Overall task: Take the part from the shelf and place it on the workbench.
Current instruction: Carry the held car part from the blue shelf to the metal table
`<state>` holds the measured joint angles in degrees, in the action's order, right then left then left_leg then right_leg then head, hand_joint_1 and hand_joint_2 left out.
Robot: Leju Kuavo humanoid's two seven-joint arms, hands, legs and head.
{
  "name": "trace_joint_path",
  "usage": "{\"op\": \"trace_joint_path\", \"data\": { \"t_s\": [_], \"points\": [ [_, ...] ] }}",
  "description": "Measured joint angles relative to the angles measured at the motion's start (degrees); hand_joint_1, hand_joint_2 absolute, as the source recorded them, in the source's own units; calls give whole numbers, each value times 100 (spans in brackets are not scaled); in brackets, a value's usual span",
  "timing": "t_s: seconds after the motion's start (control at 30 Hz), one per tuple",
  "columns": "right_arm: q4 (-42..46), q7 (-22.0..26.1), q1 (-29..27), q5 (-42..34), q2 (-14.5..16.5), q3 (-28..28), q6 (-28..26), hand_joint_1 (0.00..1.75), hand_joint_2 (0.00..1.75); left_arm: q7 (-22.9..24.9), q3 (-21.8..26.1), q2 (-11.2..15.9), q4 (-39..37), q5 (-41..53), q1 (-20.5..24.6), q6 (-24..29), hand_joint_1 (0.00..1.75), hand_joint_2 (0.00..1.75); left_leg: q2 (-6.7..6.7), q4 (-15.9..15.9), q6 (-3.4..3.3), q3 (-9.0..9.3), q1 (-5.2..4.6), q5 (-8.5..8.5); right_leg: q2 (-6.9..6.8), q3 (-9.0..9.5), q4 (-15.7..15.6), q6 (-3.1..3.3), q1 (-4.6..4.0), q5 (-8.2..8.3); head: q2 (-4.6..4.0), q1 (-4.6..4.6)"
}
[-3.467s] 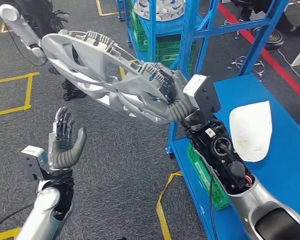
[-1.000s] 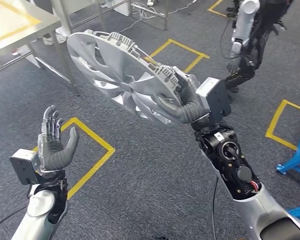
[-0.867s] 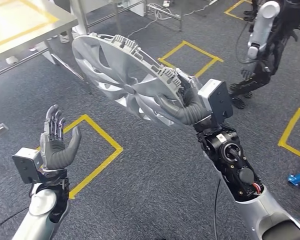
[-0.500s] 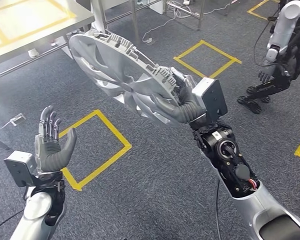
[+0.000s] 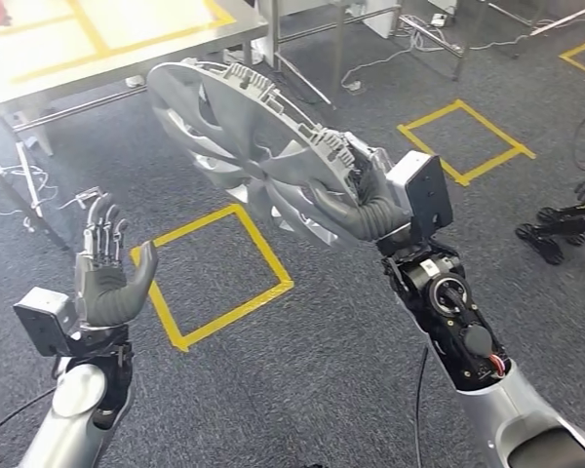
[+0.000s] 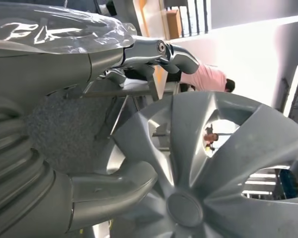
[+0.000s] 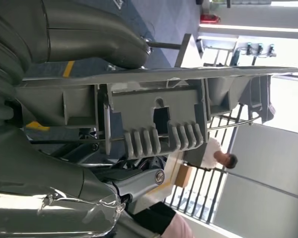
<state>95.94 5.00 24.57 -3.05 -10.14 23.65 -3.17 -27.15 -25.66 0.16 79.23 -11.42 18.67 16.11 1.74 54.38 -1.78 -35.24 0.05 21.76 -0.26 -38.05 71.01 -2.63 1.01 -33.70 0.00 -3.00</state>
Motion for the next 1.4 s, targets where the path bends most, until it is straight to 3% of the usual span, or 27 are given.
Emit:
{"op": "trace_joint_path", "data": {
  "t_s": [0.03, 0.07, 0.1, 0.17, 0.23, 0.3, 0.37, 0.43, 0.47, 0.53, 0.57, 0.6, 0.67, 0.73, 0.8, 0.83, 0.9, 0.97, 1.0, 1.03, 1.07, 1.1, 1.17, 1.2, 1.27, 1.33, 1.4],
  "points": [
    [-1, -9, -14, -1, -2, 1, -4, 175, 175, -19, 0, -6, -17, -18, 0, -8, 0, 175, 81, 8, -2, 3, -3, 3, 12, -99, 137, 0, -1, 28, 0, -18],
    [-1, -19, -23, -2, -3, 3, -7, 175, 175, -30, 0, -8, -31, -41, -1, -2, 0, 175, 168, 19, -1, 8, -5, 8, 22, -83, 27, 7, 1, 176, 0, -30],
    [-1, -26, -22, -3, -3, 5, -6, 175, 175, -37, 0, -8, -38, -64, -1, 11, 0, 175, 256, 32, 5, 15, -5, 15, 54, 34, -302, 22, 6, 416, 0, -47],
    [-6, -30, -8, -6, -5, 12, -5, 175, 175, -53, 0, -7, -44, -96, -1, 48, 0, 175, 416, 65, 34, 5, -3, 30, 295, 363, -1084, 61, 30, 817, 0, -82],
    [-19, -25, 19, -8, -7, 33, -3, 175, 175, -74, 1, -4, -50, -114, -9, 81, 0, 175, 553, 97, 93, -69, 15, 13, 478, 555, -1478, 84, 38, 884, 0, -95],
    [-39, -17, 50, -8, 4, 71, 1, 175, 175, -90, 4, 4, -55, -132, -37, 117, 0, 175, 679, 101, 164, -137, 33, -24, 384, 603, -1552, 101, 40, 847, 0, -86],
    [-67, -8, 85, -7, 23, 103, 8, 175, 175, -103, 16, 20, -54, -143, -60, 153, 0, 175, 461, 227, 229, -216, 1, 51, 220, 638, -1592, 154, 59, 865, 0, -51],
    [-104, 25, 117, -10, 36, 125, 27, 175, 175, -98, 38, 34, -52, -145, -68, 198, 0, 175, 39, 802, 288, -512, -15, 334, 51, 663, -1619, 210, 55, 873, 0, 24],
    [-126, 50, 124, -16, 44, 135, 42, 175, 175, -80, 48, 40, -52, -144, -80, 225, 0, 175, -78, 1214, 311, -729, 1, 502, -33, 663, -1619, 226, 47, 868, 0, 67],
    [-175, 92, 130, -42, 66, 156, 74, 175, 175, -25, 63, 52, -52, -137, -133, 277, 0, 175, -137, 1757, 337, -1029, 29, 635, -197, 667, -1618, 233, 42, 856, 0, 122],
    [-201, 104, 134, -57, 79, 168, 83, 175, 175, -3, 73, 61, -52, -133, -156, 292, 0, 175, -148, 1697, 338, -1007, 37, 547, -276, 672, -1617, 230, 42, 849, 0, 147],
    [-224, 111, 138, -70, 90, 179, 91, 175, 175, 11, 85, 71, -50, -127, -169, 303, 0, 175, -180, 1400, 331, -857, 40, 373, -352, 682, -1617, 222, 42, 839, 0, 168],
    [-255, 126, 149, -84, 106, 200, 105, 175, 175, 21, 105, 86, -33, -117, -171, 316, 0, 175, -404, 535, 284, -392, 9, 40, -484, 711, -1621, 183, 19, 811, 0, 192],
    [-279, 142, 173, -90, 114, 223, 119, 175, 175, 33, 115, 91, -9, -105, -166, 331, 0, 175, -541, 96, 207, -163, -41, -54, -593, 744, -1631, 127, -19, 781, 0, 183],
    [-302, 157, 202, -92, 120, 246, 125, 175, 175, 55, 118, 98, 10, -96, -170, 340, 0, 175, -426, 76, 135, -163, -57, -40, -710, 790, -1657, 66, -32, 759, 0, 169],
    [-311, 162, 215, -92, 123, 254, 125, 175, 175, 69, 119, 101, 21, -95, -174, 342, 0, 175, -362, 62, 107, -150, -42, -43, -703, 797, -1651, 35, -21, 728, 0, 166],
    [-329, 167, 230, -96, 124, 260, 125, 175, 175, 96, 119, 100, 47, -93, -167, 343, 0, 175, -262, 30, 40, -112, -3, -51, -434, 683, -1359, -1, 5, 515, 0, 129],
    [-347, 174, 226, -104, 124, 260, 125, 175, 175, 129, 118, 92, 57, -93, -162, 343, 0, 175, -175, 24, -12, -90, 2, -44, -82, 306, -551, -6, 5, 134, 0, 47],
    [-356, 176, 219, -108, 124, 261, 125, 175, 175, 143, 118, 89, 57, -93, -166, 343, 0, 175, -126, 25, -27, -84, -8, -38, -14, 89, -129, -6, -3, -7, 0, 6],
    [-368, 178, 209, -109, 124, 264, 125, 175, 175, 156, 118, 87, 57, -93, -170, 343, 0, 175, -79, 27, -37, -76, -22, -33, 13, -65, 136, -2, -11, -47, 0, -20],
    [-378, 177, 201, -109, 124, 268, 126, 175, 175, 164, 118, 86, 58, -93, -172, 343, 0, 175, -33, 29, -43, -63, -35, -26, 20, -112, 159, 11, -14, 38, 0, -36],
    [-386, 177, 196, -108, 124, 272, 126, 175, 175, 170, 118, 86, 58, -93, -172, 344, 0, 175, 12, 32, -47, -44, -47, -18, 22, -38, -74, 35, -17, 238, 0, -50],
    [-393, 177, 197, -108, 124, 273, 126, 175, 175, 199, 118, 83, 60, -108, -169, 349, 0, 175, 83, 37, -42, -2, -69, 3, 49, 306, -912, 115, -39, 715, 0, -78],
    [-393, 176, 202, -112, 124, 271, 126, 175, 175, 234, 118, 83, 61, -130, -164, 352, 0, 175, 110, 44, -30, 2, -75, 9, 66, 457, -1265, 148, -53, 861, 0, -87],
    [-390, 164, 207, -137, 124, 270, 122, 175, 175, 328, 116, 85, 61, -204, -155, 356, 0, 175, 132, 69, -9, -38, -83, 17, 83, 614, -1589, 137, -64, 879, 0, -91],
    [-386, 139, 194, -176, 124, 269, 114, 175, 175, 405, 112, 90, 61, -271, -150, 359, 0, 175, 128, 83, 3, -67, -73, 20, 84, 653, -1661, 100, -65, 858, 0, -82],
    [-386, 111, 170, -195, 124, 267, 103, 175, 175, 433, 108, 94, 61, -299, -137, 366, 0, 175, 113, 73, 13, -59, -63, 18, 98, 650, -1655, 112, -79, 864, 0, -49]
  ]
}}
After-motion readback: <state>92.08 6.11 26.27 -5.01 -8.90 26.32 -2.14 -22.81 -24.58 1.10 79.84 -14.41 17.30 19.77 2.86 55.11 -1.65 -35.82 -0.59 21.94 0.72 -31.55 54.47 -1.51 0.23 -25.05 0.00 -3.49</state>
